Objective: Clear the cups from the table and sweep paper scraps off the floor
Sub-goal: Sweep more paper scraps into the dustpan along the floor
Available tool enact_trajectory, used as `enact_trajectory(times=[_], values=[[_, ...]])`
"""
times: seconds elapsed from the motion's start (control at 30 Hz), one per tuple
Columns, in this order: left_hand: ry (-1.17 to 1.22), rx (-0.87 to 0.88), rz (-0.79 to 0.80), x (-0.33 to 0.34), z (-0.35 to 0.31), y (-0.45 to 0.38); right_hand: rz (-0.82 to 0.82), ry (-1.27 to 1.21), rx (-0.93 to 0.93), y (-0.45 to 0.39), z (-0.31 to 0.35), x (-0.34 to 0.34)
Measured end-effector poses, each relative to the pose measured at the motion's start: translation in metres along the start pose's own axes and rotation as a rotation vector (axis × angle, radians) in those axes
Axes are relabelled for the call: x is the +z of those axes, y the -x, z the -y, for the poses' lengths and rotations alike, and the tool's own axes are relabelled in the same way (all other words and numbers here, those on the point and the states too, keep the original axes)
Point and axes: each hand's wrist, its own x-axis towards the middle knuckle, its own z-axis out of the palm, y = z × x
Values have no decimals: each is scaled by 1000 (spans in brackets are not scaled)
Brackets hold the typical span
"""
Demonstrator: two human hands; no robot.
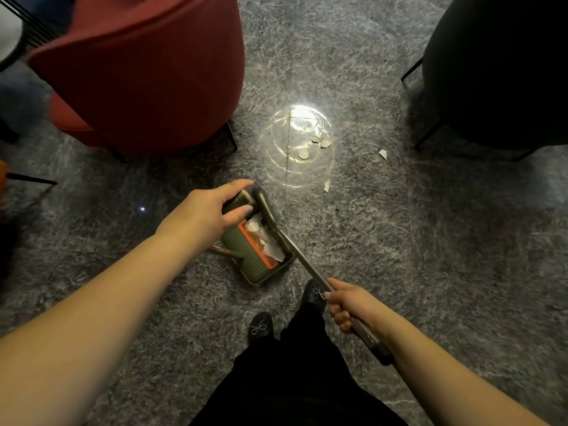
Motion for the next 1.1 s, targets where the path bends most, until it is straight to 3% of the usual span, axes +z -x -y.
enact_trajectory(times=[0.3,0.67,1.1], values=[[19,-18,-60,-10,24,46,2,-60,-130,44,-24,14],[68,5,-124,-12,14,65,-88,-182,-230,73,-6,-7],[19,19,-106,-9,-66,-59,-151,-245,-306,66,87,-119]])
